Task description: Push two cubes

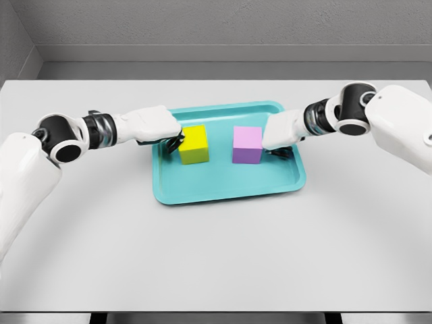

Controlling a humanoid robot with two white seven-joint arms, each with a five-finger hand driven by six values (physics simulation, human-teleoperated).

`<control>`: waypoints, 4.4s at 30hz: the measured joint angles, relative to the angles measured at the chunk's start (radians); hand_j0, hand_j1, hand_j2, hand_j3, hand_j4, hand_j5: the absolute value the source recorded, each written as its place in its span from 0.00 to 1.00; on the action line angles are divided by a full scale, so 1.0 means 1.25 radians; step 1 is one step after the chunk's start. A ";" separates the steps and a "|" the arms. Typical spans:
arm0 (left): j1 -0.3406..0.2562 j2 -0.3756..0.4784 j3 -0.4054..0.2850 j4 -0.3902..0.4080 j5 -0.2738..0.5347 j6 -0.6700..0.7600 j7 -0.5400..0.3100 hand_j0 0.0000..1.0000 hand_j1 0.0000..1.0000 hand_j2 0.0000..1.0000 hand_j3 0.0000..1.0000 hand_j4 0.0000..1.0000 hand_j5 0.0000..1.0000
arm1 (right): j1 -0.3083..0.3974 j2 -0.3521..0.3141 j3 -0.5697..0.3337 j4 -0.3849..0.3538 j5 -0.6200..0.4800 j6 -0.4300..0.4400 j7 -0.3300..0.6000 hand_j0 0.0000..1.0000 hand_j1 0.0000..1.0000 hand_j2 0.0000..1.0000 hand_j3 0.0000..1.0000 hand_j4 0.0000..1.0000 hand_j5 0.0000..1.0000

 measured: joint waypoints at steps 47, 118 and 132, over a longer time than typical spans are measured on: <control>-0.006 0.037 0.008 -0.026 0.023 -0.005 0.004 0.21 0.21 0.21 0.21 0.21 0.21 | -0.016 0.026 0.021 0.023 0.001 0.004 0.001 0.14 0.14 0.14 0.14 0.14 0.14; -0.013 -0.001 0.015 0.052 0.012 -0.004 -0.013 0.21 0.21 0.21 0.21 0.21 0.21 | -0.032 0.113 0.019 0.128 0.022 0.034 0.000 0.14 0.14 0.14 0.14 0.14 0.14; -0.002 0.059 0.012 -0.051 0.066 -0.005 -0.010 0.22 0.22 0.22 0.22 0.22 0.22 | -0.040 0.101 0.025 0.133 0.022 0.030 0.001 0.15 0.15 0.15 0.15 0.15 0.15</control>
